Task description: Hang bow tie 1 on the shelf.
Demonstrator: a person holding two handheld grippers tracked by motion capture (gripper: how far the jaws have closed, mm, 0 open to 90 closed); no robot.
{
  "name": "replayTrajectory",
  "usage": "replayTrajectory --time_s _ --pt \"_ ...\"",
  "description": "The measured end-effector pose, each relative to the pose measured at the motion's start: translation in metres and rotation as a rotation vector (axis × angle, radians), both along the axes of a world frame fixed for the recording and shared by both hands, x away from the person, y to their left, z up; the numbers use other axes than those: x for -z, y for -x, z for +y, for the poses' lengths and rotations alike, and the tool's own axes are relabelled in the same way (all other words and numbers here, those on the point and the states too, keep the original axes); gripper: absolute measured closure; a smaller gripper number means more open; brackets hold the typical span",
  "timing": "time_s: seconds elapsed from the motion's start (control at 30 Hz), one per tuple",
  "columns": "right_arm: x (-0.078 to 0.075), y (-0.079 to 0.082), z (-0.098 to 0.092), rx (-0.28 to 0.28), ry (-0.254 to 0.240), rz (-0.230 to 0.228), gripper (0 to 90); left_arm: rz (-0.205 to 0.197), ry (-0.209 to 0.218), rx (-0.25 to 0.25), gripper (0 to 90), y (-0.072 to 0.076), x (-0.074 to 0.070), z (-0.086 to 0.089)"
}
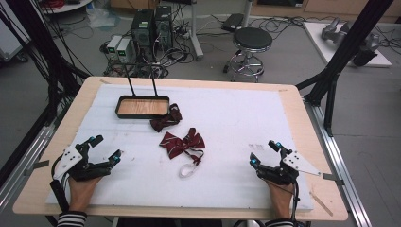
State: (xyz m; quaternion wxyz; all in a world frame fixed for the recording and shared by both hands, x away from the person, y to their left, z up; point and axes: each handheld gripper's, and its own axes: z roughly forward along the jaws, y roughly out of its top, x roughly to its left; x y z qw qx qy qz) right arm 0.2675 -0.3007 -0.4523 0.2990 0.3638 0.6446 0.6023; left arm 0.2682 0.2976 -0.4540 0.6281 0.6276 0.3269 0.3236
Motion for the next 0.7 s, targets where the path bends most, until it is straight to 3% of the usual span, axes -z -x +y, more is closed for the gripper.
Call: replayTrajectory --time_s 0.7 --pt "0.0002 0.0008 -0.0002 0.005 -0.009 -0.004 10.7 0.024 -0.005 0.003 10.9 -0.0023 -0.0022 0.0006"
